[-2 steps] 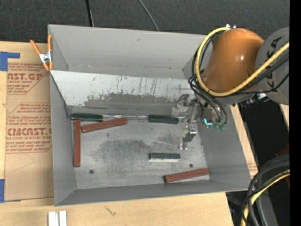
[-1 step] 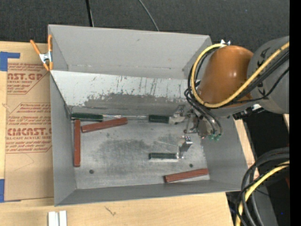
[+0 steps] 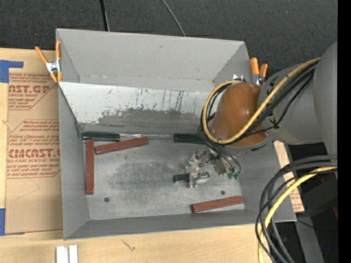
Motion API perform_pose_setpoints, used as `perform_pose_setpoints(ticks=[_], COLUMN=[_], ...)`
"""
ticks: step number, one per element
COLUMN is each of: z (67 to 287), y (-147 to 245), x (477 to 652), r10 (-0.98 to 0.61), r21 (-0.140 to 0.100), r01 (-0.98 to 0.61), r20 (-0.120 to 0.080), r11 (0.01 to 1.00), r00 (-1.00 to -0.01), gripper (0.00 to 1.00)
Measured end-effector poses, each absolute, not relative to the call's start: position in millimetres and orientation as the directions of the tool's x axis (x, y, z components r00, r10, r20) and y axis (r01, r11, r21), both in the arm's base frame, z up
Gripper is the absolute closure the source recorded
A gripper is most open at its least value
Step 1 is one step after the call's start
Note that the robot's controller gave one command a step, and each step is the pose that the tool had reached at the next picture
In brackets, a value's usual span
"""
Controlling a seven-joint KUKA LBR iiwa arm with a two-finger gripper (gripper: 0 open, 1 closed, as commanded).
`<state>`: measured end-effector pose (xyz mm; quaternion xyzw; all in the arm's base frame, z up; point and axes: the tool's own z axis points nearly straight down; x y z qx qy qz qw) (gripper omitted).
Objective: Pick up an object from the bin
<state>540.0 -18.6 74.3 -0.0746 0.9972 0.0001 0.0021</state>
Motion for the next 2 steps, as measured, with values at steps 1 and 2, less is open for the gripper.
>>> perform_pose_setpoints(ticks=[1,2], z=[74,259], y=[-19,-26], x=[540.0,563.9], r10=[-0.148,-0.188], r21=[0.0,-0.003], r01=[-0.148,-0.188], r20=[-0.004,-0.011], r11=[0.989,0.982], r00=[-0.989,-0.982], gripper=[1.0,1.0])
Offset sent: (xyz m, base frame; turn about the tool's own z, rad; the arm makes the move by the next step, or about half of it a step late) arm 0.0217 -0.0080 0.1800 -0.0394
